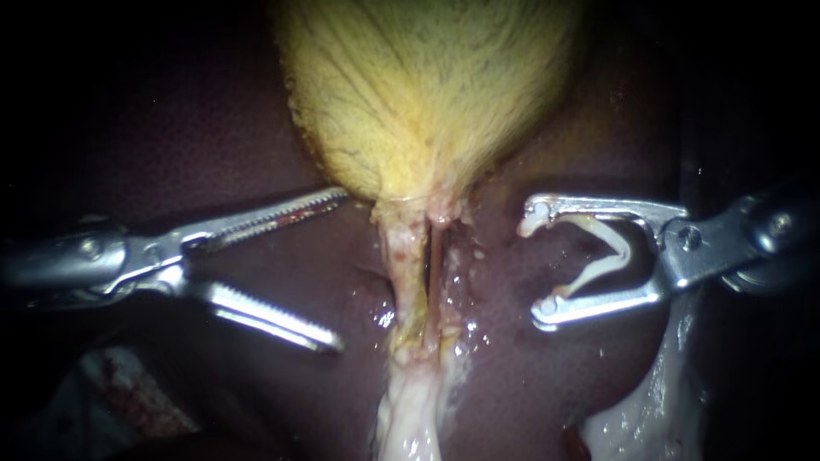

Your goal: Grabbing gallbladder

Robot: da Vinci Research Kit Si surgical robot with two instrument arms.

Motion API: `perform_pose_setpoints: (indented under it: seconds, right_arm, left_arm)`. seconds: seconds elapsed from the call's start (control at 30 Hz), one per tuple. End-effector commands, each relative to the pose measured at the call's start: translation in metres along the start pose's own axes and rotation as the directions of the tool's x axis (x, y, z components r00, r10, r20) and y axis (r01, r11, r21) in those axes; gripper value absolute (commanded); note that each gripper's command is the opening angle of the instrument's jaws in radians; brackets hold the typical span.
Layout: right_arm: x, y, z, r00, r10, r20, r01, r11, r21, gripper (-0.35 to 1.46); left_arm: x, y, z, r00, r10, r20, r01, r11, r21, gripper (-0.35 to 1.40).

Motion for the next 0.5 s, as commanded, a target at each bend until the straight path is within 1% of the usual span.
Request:
perform_pose_setpoints:
  seconds: [0.03,0.23,0.47,0.5]
  right_arm:
    - [0.0000,0.0000,0.0000,1.000,0.000,0.000,0.000,1.000,0.000,0.60]
    - [0.0000,0.0000,0.0000,1.000,0.000,0.000,0.000,1.000,-0.001,0.60]
    - [0.0000,0.0001,0.0000,1.000,0.000,0.000,0.000,1.000,-0.001,0.60]
    - [-0.0001,0.0001,0.0000,1.000,0.000,0.000,0.000,1.000,-0.001,0.60]
  left_arm:
    - [0.0001,0.0002,0.0000,1.0000,-0.006,0.000,0.006,1.000,0.001,0.92]
    - [0.0004,0.0010,0.0004,0.9996,-0.030,0.001,0.030,1.000,0.004,0.90]
    - [0.0006,0.0018,0.0019,0.9978,-0.066,0.002,0.066,0.998,0.003,0.87]
    - [0.0006,0.0019,0.0021,0.9970,-0.077,0.002,0.077,0.997,0.003,0.87]
